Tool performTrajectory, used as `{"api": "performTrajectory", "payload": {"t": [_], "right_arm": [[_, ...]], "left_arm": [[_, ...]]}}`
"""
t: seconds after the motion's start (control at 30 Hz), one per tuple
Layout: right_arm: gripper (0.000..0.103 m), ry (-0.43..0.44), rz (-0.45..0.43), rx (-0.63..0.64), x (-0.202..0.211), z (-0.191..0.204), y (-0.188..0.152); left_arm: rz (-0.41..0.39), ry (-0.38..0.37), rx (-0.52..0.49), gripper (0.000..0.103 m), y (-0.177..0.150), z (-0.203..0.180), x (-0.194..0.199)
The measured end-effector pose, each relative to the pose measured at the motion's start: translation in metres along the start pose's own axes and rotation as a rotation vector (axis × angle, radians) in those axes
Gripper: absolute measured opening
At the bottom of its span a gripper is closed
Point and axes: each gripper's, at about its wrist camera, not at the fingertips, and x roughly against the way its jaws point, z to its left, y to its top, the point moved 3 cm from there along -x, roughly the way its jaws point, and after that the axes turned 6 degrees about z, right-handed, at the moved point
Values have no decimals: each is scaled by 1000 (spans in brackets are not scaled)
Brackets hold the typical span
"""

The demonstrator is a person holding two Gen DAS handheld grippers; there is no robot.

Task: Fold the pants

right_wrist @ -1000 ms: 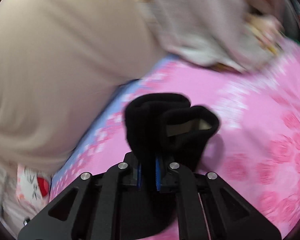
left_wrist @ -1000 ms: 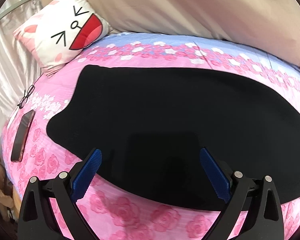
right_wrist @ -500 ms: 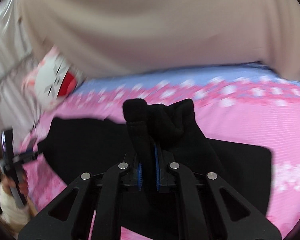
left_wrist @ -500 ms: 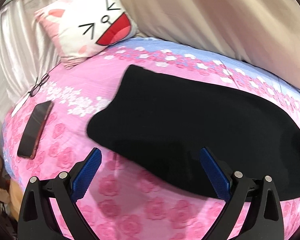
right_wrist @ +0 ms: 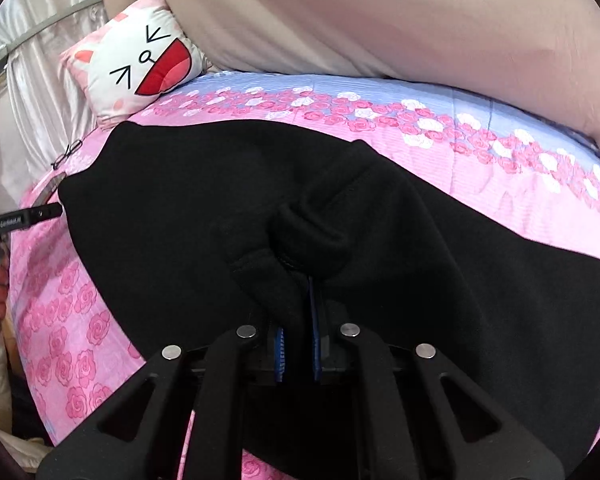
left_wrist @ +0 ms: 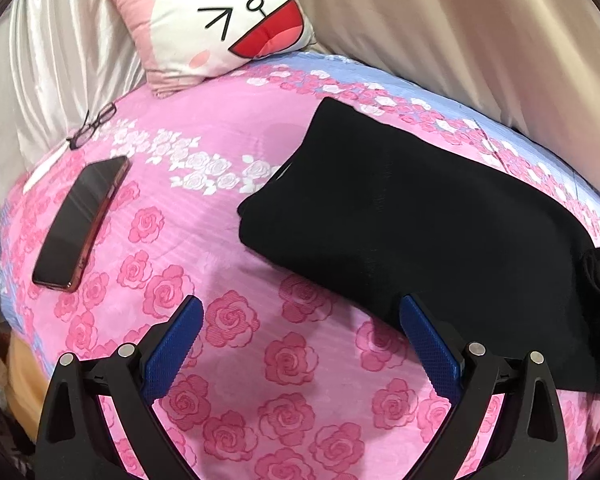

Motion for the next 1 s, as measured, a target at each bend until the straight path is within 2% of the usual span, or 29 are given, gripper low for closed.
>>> {"api": "performTrajectory", "payload": {"t": [0.1, 0.17, 0.2, 0.3, 0.4, 0.47, 0.53, 0.57, 0.63, 0.7, 0.77, 0.83, 0.9, 0.97, 1.0], "right_arm": [[13, -25, 6, 103, 2, 14, -7], [26, -10, 8, 117, 11, 16, -9], [27, 4, -3, 112, 18, 17, -9], [27, 119, -85, 13, 52, 8, -6], [25, 161, -120, -85, 62, -7, 4], [19, 92, -108, -145, 51, -19, 12], [19, 8, -50, -170, 27, -28, 17], [19, -3, -22, -173, 17, -29, 18], [19, 18, 50, -152, -12, -18, 19], [19, -21, 31, -94, -13, 0, 22], [19, 35, 14, -78, 0, 13, 24], [19, 87, -51, -111, 26, 9, 20], [23, 81, -95, -123, 48, 1, 10], [43, 64, -89, -93, 54, -5, 1], [44, 61, -79, -77, 52, -5, -1]], "left_arm": [[26, -37, 15, 97, -2, 2, -5], [39, -52, 16, 97, -4, 2, -7], [39, -53, 12, 97, -5, 1, -7], [28, -48, -5, 97, -9, 0, -2], [25, -54, -14, 97, -9, -1, 0], [29, -63, -16, 97, -9, -5, 0], [32, -72, -19, 97, -9, -9, 0], [33, -78, -23, 97, -10, -12, 1], [32, -84, -32, 97, -11, -17, 2], [32, -85, -43, 97, -12, -21, 4], [28, -83, -53, 97, -12, -23, 7], [22, -77, -54, 97, -12, -20, 11], [17, -68, -42, 97, -13, -13, 15], [20, -66, -28, 97, -12, -10, 15], [25, -70, -22, 97, -11, -10, 14]]}}
